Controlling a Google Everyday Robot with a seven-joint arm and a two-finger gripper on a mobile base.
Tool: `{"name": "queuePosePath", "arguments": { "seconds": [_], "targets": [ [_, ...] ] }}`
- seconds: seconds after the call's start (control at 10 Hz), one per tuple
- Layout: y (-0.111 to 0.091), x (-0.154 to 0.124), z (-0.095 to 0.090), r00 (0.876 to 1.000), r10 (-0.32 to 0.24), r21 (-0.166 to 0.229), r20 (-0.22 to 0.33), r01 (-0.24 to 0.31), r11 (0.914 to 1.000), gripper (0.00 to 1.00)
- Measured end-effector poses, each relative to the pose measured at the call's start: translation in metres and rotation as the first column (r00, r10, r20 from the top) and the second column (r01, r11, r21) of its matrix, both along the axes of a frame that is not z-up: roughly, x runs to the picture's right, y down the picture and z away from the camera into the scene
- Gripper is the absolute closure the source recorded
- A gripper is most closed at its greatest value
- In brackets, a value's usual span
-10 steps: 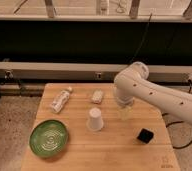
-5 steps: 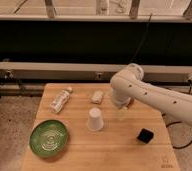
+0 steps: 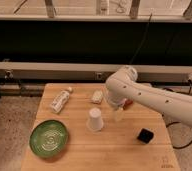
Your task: Place the ceramic cup over the eraser
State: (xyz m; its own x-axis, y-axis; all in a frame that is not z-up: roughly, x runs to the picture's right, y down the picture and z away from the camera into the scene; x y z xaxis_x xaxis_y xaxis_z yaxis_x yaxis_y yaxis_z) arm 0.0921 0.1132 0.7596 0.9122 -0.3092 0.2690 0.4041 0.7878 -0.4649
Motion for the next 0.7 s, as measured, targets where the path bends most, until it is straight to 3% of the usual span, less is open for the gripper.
{"name": "queuePosePath", "arguments": {
  "seconds": [0.7],
  "targets": [
    [0.014,-0.023,0.016,0.993,-0.093,-0.013,0.071,0.094,0.9955,0.20]
  ]
}}
